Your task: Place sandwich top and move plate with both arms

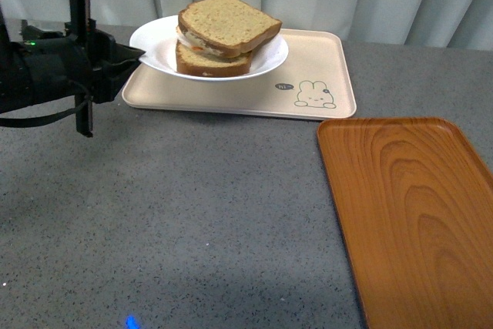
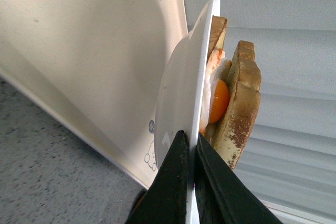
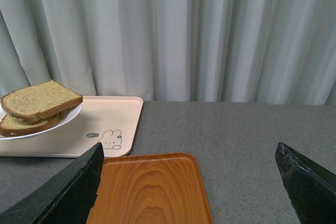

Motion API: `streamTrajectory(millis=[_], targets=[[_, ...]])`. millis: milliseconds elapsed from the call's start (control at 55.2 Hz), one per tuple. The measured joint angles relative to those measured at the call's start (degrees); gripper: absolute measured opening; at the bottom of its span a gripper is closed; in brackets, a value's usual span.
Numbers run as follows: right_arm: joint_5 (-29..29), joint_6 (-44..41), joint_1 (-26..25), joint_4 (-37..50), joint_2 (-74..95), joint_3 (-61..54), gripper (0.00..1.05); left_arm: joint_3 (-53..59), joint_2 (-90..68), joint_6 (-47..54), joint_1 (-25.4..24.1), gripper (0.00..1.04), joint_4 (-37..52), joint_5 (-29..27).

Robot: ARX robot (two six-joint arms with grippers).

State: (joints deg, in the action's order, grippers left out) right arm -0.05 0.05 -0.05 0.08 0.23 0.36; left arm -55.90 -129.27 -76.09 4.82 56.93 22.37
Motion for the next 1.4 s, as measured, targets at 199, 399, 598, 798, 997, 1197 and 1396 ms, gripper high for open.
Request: streamTrajectory(millis=[199, 399, 598, 798, 997, 1197, 1396], targets=[[-0.02, 0.00, -0.02, 0.00, 0.00, 0.00, 0.96, -9.49, -6.95, -1.25, 3.63, 0.04, -5.01, -2.99], [0.00, 0.02, 0.00, 0.00, 0.00, 0.00, 0.96, -14.93, -11.65, -1.64, 4.52, 0.04, -8.02, -5.35], [0.00, 0.00, -0.02, 0.00, 0.00, 0.00, 0.96, -20.15, -13.68, -1.70, 4.63, 0.04, -11.34, -7.19], [0.00, 0.02, -0.02, 0.00, 0.00, 0.00, 0.96, -19.74, -13.53, -0.44, 4.55, 0.19, -12.72, -7.19], [0.00, 0.00, -0.02, 0.00, 0.00, 0.00, 0.96, -14.23, -10.34, 0.55, 3.89, 0.47, -11.52, -6.82], [-0.02, 0.00, 0.00, 0.00, 0.00, 0.00, 0.96, -5.40, -0.85, 3.74, 2.38, 0.78, -10.54, -6.67], [0.00, 0.00, 0.00, 0.00, 0.00, 0.00, 0.96, 7.48, 13.46, 12.02, -0.42, 0.99, -12.63, -7.28]])
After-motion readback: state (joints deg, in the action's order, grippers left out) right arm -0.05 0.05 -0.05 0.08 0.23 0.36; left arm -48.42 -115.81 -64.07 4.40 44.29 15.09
